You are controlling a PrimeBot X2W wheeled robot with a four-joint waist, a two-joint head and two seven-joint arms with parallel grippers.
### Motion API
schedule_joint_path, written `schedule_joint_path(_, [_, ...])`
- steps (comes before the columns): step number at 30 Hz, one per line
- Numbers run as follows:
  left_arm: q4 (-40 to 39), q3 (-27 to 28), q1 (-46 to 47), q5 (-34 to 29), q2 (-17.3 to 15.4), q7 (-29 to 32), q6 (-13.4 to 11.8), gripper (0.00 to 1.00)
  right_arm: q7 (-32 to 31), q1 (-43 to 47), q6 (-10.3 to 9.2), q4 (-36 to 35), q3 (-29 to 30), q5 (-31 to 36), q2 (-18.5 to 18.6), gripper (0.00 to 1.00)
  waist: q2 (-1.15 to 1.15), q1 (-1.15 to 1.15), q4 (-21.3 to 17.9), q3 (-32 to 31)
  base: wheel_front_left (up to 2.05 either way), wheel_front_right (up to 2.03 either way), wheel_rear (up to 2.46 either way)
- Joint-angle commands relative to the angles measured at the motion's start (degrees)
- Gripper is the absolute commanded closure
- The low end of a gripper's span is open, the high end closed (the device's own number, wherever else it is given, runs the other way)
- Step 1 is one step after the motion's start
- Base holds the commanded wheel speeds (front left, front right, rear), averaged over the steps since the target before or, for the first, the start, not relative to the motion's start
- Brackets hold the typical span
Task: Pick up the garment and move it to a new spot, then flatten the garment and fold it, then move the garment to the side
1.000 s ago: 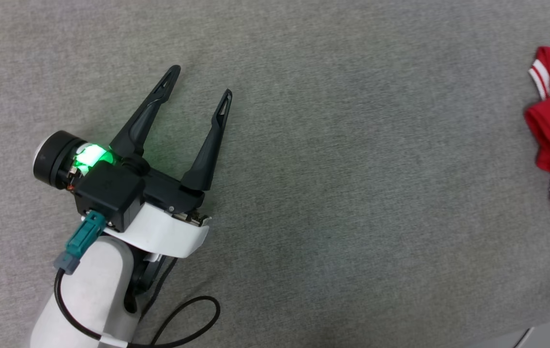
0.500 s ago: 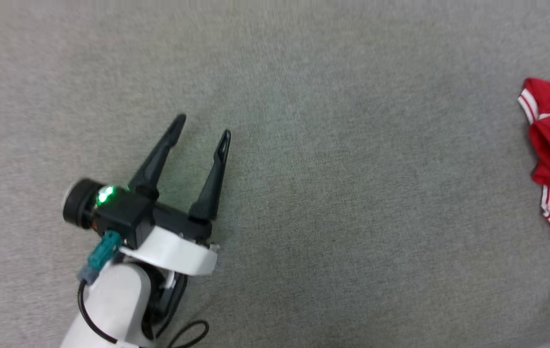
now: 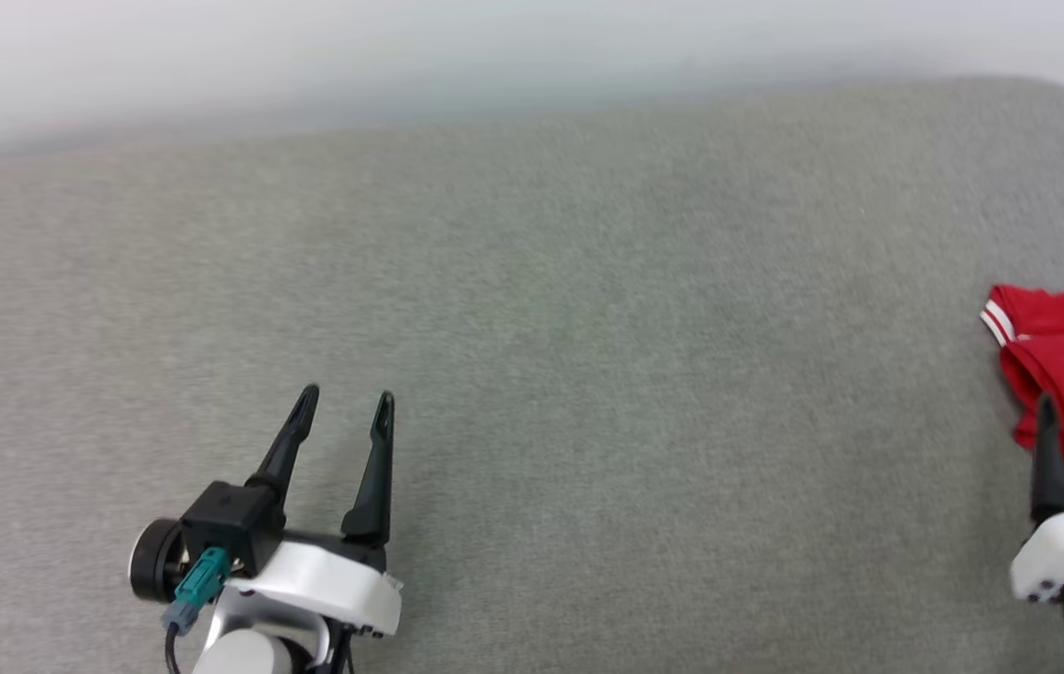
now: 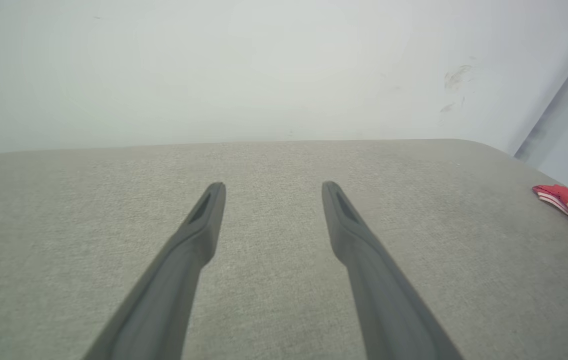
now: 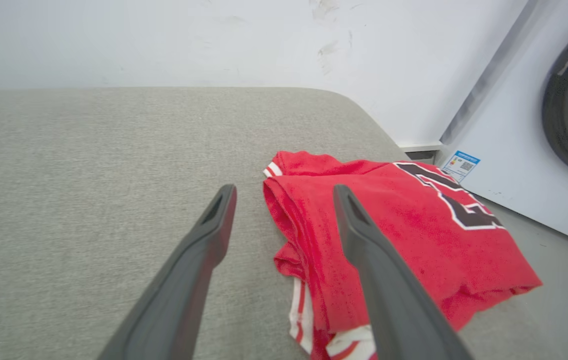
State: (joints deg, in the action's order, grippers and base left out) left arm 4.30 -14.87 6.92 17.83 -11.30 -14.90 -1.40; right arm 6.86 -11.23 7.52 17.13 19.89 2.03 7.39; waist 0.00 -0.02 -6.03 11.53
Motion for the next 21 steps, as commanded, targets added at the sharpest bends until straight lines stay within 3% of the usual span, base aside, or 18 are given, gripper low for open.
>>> schedule_joint_path(1, [0.64, 0.7, -1.24, 0.16, 0.22, -0.35, -0.32, 0.0, -0.22, 2.49, -0.06, -1.76, -1.25, -1.12, -1.11, 0.0, 0.0, 0.02, 3.28, -3.79, 0.0, 0.0, 0.0])
schedule_joint_path(9, [2.26, 5.33, -5.15, -0.43, 0.26, -0.38, -1.26, 0.0, -1.75, 9.99, -0.06, -9.41, -9.13, -4.93, -4.23, 0.0, 0.0, 0.02, 6.75, -9.45, 0.0, 0.0, 0.0])
schedule_joint_path(21, [3.19, 7.63, -10.08, -2.65, 1.09, -0.34, 0.22, 0.0, -5.34, 19.23, -0.06, -22.42, -12.59, -6.83, -4.53, 0.0, 0.0, 0.02, 7.26, -13.55, 0.0, 0.0, 0.0])
